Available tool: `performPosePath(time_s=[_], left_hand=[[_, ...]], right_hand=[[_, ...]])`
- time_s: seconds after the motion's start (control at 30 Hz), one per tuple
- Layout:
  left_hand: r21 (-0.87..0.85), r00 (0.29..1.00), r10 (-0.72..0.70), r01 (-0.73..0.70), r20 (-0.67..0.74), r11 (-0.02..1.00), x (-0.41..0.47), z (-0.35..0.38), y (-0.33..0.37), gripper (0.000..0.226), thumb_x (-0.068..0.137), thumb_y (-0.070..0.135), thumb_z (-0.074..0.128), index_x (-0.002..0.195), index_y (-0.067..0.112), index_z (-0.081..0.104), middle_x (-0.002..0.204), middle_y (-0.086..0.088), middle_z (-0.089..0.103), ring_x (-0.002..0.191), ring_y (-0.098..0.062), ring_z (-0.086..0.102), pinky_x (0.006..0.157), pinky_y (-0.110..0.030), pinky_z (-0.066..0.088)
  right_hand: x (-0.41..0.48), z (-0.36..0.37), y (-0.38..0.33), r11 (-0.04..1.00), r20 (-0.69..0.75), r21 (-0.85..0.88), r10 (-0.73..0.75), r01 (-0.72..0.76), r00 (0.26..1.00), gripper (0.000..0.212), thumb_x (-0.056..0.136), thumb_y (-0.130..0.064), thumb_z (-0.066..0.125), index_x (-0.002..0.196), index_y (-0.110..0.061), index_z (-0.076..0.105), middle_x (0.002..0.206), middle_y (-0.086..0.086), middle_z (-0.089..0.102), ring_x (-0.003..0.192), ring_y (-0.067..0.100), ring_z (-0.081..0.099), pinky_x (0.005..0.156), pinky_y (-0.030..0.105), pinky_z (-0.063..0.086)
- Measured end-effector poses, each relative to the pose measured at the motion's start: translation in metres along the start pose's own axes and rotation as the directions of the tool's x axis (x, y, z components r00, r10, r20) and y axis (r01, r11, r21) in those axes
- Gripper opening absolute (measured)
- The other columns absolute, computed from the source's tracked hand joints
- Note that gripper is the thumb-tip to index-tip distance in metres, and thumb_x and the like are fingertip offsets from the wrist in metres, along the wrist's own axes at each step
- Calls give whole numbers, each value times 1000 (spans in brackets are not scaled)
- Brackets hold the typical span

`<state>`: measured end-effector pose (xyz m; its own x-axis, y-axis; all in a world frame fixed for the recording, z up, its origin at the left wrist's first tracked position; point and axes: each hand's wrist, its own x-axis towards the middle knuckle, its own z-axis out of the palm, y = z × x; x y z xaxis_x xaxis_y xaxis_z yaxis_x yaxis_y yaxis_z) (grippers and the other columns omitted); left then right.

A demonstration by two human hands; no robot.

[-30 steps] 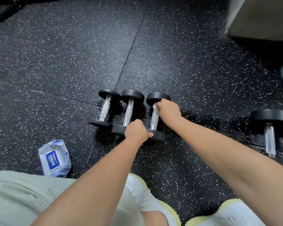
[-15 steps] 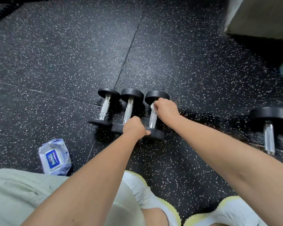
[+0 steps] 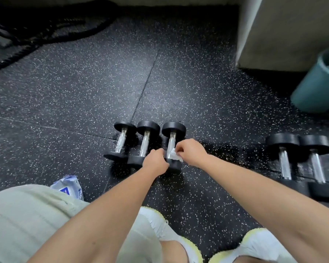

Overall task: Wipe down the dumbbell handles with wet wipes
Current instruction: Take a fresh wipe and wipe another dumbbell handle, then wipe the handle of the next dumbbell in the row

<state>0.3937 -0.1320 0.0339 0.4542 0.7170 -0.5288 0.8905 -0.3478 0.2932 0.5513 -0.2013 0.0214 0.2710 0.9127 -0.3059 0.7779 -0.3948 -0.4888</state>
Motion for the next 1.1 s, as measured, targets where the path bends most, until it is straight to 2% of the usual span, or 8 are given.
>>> performPosePath(time_s=[0.1,0.23,0.4,0.57,0.7,0.87,1.0,1.1], left_hand=[[-118,987,157,-158,-14,980,-23,-19,27,52,89,28,76,137,20,56,120,-2,66,107,-24,64,89,-38,53],[-186,963,260,-268,-69,945,-51,-49,69,35,95,18,68,130,20,62,118,-2,71,107,-22,65,91,-36,53],[-207,916,372,-397,-148,894,-88,-92,114,25,87,22,81,109,24,68,100,4,73,94,-18,68,85,-36,56],[-189,850,495,-524,-181,831,-126,-115,186,11,92,22,75,103,22,72,95,0,75,84,-19,70,75,-33,59],[-97,730,661,-680,-171,726,-159,-120,251,15,93,21,69,108,20,70,95,1,73,86,-20,68,72,-31,56],[-180,584,796,-810,-158,558,-201,-113,323,16,94,16,68,109,15,64,82,0,67,73,-18,59,69,-32,48],[-247,557,823,-818,-111,520,-206,-93,358,15,88,13,71,101,19,66,84,-1,69,76,-20,63,74,-38,55],[-195,577,815,-806,-53,559,-195,-76,370,11,89,14,69,97,21,69,91,-1,72,83,-21,69,76,-38,58]], right_hand=[[-34,-30,-2,969,-85,243,72,-49,994,8,88,-24,72,86,-31,75,83,-11,72,74,11,66,72,31,55],[-79,-70,-6,972,-187,234,30,15,982,4,90,-26,66,90,-29,68,87,-12,70,82,11,65,74,32,54],[-135,-128,-15,947,-326,314,40,68,944,3,90,-23,68,94,-23,68,87,-11,71,82,5,66,75,27,55],[-186,-174,-1,934,-484,352,124,63,866,4,91,-27,66,89,-30,64,83,-10,72,80,7,68,72,31,54],[-234,-211,27,938,-578,347,204,11,790,13,94,-28,67,84,-32,59,82,-9,71,78,13,70,75,46,60],[-300,-257,58,929,-682,343,346,-137,644,17,93,-23,66,83,-32,57,82,-5,69,77,20,68,73,48,59],[-337,-283,88,908,-676,347,417,-236,608,11,92,-27,63,82,-31,59,79,-4,70,76,21,69,72,48,59],[-350,-282,115,867,-667,419,496,-271,556,15,92,-21,60,81,-31,58,76,-4,70,73,20,69,70,47,60]])
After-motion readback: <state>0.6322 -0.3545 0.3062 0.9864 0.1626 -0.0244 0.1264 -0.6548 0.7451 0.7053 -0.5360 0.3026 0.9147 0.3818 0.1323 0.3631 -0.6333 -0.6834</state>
